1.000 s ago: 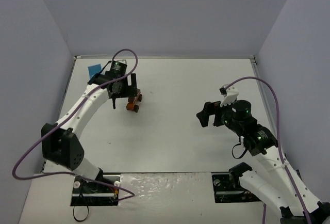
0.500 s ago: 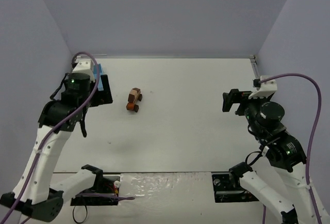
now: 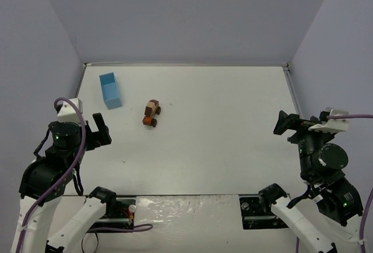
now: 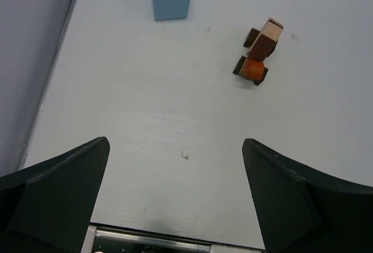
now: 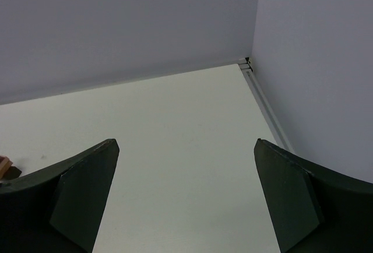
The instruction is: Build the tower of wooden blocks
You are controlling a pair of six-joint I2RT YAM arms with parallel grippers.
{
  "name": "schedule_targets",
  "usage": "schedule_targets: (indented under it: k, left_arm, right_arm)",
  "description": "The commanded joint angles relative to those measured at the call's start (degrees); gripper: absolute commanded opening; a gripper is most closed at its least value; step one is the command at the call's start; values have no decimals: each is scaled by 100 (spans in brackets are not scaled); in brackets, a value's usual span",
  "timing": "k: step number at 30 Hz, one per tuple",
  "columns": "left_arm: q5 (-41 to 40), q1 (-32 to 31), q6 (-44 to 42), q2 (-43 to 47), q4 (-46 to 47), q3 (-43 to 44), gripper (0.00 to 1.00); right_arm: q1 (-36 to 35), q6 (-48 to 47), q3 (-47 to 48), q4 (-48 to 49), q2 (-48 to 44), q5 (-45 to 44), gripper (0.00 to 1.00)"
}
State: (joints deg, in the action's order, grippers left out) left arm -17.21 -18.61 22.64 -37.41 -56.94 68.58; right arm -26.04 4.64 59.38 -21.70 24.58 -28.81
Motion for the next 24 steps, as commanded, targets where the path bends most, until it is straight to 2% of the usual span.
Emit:
schedule_targets:
  k: [1,24]
  left_arm:
    - [-86,33,78,-117,164,46,97]
    - [-228,33,75,-434,192,240,97]
  right_arm:
    - [-83,56,-58,333,52,-210,100]
    - [-198,-137,-112,426,159,6,100]
